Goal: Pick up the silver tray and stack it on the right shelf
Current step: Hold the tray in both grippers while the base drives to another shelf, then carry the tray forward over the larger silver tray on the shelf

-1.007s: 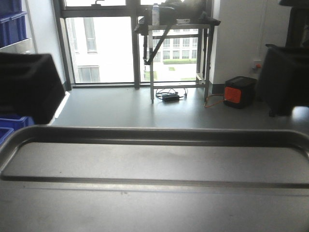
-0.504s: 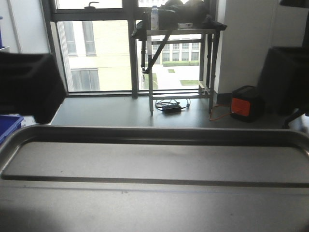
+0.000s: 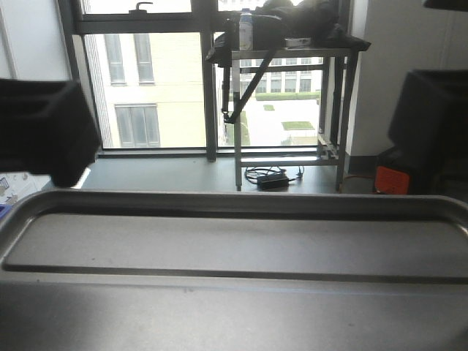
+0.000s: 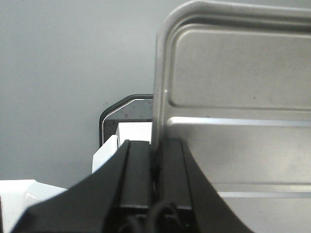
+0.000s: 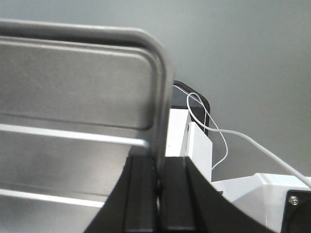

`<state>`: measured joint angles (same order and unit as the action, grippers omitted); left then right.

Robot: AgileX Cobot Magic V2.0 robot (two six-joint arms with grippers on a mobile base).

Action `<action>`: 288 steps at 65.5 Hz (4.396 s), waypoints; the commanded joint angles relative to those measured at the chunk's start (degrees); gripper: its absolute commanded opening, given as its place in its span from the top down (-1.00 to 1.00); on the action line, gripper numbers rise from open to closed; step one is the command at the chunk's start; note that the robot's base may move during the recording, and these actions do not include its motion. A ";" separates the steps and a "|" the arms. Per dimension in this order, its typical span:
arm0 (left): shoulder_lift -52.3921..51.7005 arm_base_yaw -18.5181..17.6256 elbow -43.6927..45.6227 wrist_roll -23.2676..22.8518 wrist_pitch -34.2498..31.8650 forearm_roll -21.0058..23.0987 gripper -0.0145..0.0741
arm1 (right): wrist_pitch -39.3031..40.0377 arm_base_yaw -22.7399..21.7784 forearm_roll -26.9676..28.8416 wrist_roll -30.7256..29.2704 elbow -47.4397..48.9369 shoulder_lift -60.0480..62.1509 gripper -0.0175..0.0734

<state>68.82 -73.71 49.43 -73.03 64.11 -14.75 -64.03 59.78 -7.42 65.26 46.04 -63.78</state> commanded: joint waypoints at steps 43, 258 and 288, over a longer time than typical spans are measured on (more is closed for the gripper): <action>-1.35 0.00 1.16 -0.07 12.54 -3.44 0.88 | -9.67 -0.13 -2.98 -0.51 1.26 1.06 0.49; -1.35 0.00 1.16 -0.07 12.54 -3.33 0.88 | -9.91 -0.13 -2.99 -0.51 1.26 1.06 0.49; -1.35 0.00 1.16 -0.07 12.54 -3.60 0.88 | -8.85 -0.13 -2.99 -0.51 1.26 1.06 0.49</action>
<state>68.82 -73.71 49.43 -73.03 63.96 -14.84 -64.15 59.78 -7.42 65.30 46.04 -63.78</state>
